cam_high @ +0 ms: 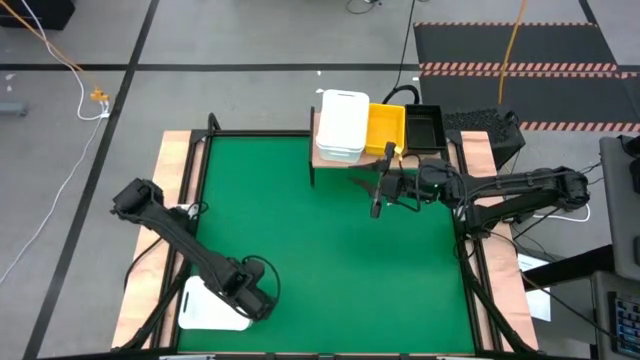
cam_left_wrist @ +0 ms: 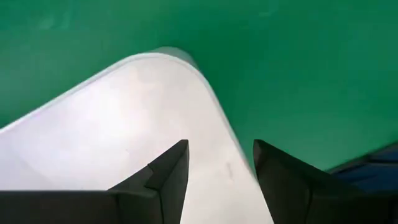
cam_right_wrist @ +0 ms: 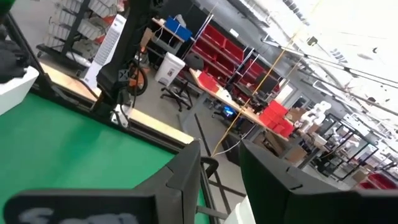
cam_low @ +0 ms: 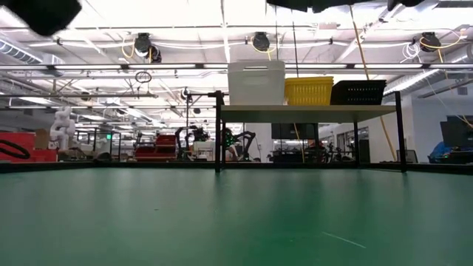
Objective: Stack baskets on shelf by color
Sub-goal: Stack the white bin into the stacked white bins on the shelf
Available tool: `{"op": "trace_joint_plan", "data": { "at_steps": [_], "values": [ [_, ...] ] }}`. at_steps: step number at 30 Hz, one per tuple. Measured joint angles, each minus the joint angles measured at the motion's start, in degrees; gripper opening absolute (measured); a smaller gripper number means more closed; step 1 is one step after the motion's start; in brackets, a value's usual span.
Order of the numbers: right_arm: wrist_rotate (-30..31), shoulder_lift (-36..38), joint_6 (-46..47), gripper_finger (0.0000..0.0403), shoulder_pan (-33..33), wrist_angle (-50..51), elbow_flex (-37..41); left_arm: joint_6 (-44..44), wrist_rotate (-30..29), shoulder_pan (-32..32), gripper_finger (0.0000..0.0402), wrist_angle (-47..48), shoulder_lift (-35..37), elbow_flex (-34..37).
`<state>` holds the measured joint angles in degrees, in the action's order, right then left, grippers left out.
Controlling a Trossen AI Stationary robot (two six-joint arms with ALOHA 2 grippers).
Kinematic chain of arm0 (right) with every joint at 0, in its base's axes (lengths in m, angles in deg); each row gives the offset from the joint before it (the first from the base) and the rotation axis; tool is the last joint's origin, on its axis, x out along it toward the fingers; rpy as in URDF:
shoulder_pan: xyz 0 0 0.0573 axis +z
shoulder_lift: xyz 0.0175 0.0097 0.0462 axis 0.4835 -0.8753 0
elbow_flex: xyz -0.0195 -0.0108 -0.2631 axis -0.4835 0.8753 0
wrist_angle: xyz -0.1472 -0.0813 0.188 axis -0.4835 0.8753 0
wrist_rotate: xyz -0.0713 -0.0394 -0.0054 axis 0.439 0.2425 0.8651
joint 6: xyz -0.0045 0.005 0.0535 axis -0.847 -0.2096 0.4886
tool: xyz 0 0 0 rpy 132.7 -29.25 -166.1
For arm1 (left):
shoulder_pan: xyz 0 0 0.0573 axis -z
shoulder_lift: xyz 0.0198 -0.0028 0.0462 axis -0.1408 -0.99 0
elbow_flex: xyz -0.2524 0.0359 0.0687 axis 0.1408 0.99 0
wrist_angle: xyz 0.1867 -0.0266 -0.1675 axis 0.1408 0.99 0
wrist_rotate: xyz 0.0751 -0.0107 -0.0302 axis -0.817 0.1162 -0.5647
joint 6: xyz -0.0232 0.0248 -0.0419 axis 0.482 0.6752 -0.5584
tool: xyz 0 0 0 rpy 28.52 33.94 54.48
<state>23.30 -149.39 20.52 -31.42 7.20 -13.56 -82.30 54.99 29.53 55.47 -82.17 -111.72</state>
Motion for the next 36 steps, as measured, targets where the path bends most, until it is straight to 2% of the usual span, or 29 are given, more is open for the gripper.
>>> {"op": "trace_joint_plan", "data": {
  "at_steps": [3, 5, 10, 11, 16, 21, 25, 29, 31, 33, 36],
  "values": [
    [0.0, 0.0, 0.1, 0.0105, 0.0, 0.1, 0.0, 2.9, 0.9, -0.2, 0.0176, -2.0, -0.3, 1.2],
    [0.0, 0.0, 0.4, 0.0105, 0.0, 0.1, 0.0, 5.3, 0.9, -0.7, 0.0152, -3.6, -0.2, 1.1],
    [0.0, 0.0, 0.5, 0.0105, 0.0, 0.1, 0.0, 11.1, 1.2, -1.4, 0.0027, -5.0, -0.2, 0.7],
    [0.0, 0.0, 0.5, 0.0105, 0.0, 0.2, 0.0, 11.9, 1.3, -1.3, 0.0016, -5.3, -0.2, 0.7],
    [0.1, 0.0, -1.1, 0.0105, 0.0, 1.5, 0.0, 14.2, 4.0, -1.4, 0.0006, -6.3, -0.2, 0.3],
    [0.1, 0.6, -2.2, 0.0105, 0.0, 2.4, 0.0, 15.3, 5.5, -1.2, 0.0005, 3.2, 0.7, -6.9],
    [0.2, 2.2, -2.4, 0.0105, 0.0, 4.6, -0.1, 19.1, 1.6, -1.7, 0.0003, 19.9, 0.5, -17.5],
    [0.3, 5.1, 3.0, 0.0105, 0.0, 8.6, -0.1, 27.0, -4.0, -3.0, 0.0003, 34.8, 0.6, -26.9],
    [0.6, 7.2, 5.0, 0.0105, 0.0, 11.2, -0.1, 36.9, -8.0, -4.3, 0.0002, 34.0, 1.5, -28.9],
    [0.6, 9.5, 6.7, 0.0105, 0.0, 13.3, -0.1, 47.0, -15.1, -5.6, 0.0002, 32.8, 2.9, -30.5],
    [0.6, 12.9, 9.8, 0.0105, 0.0, 15.9, -0.1, 57.2, -21.4, -10.1, 0.0002, 34.0, 3.2, -33.2]
  ]
}}
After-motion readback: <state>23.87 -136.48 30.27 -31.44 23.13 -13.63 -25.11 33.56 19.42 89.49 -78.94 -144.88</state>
